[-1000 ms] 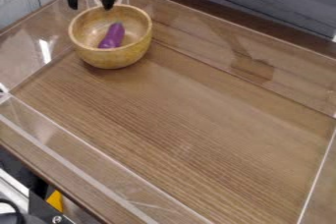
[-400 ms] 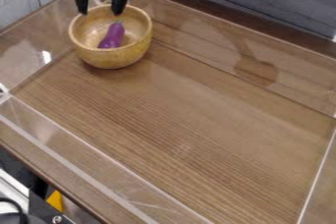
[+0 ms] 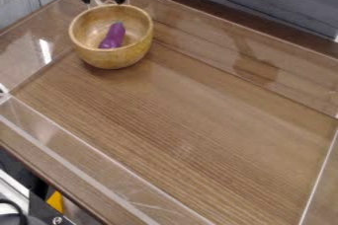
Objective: Put the purple eggplant in the brown bowl
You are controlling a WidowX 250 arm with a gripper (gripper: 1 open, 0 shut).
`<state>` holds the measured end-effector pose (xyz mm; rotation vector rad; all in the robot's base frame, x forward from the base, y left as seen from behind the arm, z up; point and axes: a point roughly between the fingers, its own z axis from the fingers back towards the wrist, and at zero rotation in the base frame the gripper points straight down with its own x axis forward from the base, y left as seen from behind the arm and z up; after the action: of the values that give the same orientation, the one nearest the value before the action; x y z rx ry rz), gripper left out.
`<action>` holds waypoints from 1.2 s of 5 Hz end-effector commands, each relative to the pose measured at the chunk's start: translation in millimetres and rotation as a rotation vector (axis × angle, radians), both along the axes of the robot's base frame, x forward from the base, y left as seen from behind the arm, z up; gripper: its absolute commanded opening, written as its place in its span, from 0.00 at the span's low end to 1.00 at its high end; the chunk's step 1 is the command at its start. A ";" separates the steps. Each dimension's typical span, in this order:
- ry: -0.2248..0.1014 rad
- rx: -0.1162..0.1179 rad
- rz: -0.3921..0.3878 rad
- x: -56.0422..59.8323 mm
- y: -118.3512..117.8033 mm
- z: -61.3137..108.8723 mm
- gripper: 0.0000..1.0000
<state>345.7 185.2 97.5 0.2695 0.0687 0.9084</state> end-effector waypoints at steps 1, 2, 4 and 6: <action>-0.063 0.042 -0.029 9.7 14.9 18.1 1.00; -0.055 0.049 0.022 10.2 14.7 13.3 1.00; -0.037 0.051 0.090 9.8 5.5 15.0 1.00; -0.028 0.040 0.082 16.0 -12.9 24.8 1.00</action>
<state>356.0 171.2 92.2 0.3067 0.1235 0.9842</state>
